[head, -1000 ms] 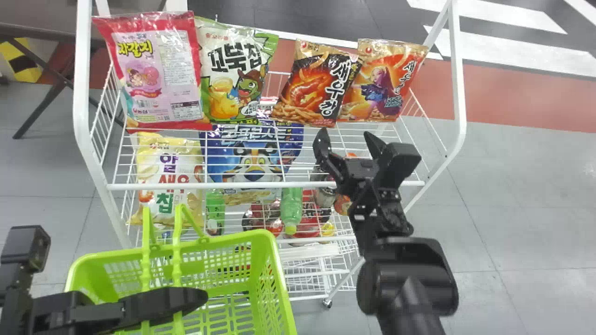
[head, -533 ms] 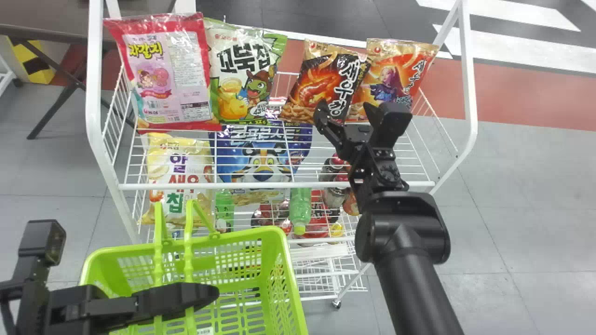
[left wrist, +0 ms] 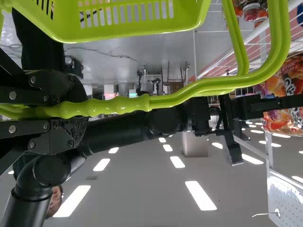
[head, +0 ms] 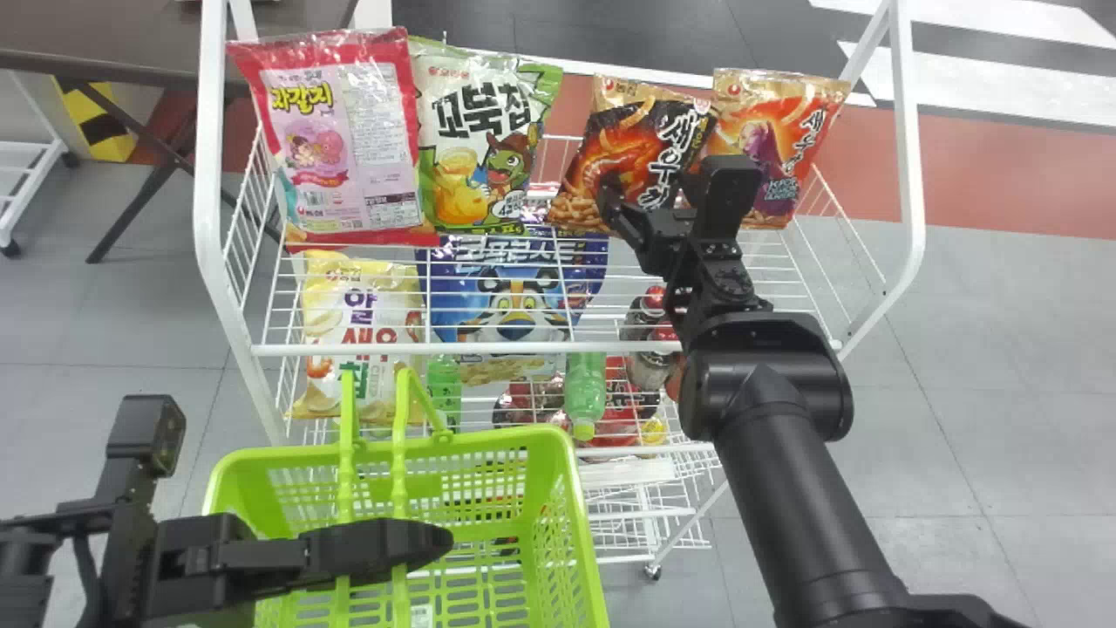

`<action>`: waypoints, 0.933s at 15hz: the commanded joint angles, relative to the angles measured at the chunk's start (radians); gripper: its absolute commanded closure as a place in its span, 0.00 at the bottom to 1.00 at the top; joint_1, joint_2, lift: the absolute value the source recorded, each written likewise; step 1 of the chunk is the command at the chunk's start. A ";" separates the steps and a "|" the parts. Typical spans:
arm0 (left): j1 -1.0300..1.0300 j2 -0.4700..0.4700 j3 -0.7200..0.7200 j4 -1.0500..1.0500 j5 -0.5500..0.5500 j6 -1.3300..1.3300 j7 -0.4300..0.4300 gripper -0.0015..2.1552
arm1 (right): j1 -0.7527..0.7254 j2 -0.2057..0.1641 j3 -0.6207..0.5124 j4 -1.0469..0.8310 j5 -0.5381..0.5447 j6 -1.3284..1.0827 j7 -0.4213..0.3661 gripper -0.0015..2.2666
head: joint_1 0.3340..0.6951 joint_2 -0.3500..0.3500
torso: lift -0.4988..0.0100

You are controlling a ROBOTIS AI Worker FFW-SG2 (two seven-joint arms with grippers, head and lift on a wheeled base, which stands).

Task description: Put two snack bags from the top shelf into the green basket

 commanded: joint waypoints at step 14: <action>-0.009 0.006 -0.006 0.019 -0.002 0.004 0.000 0.99 | 0.185 0.001 0.023 -0.322 0.068 0.171 -0.034 0.99 | 1.00 0.23 | 0.98</action>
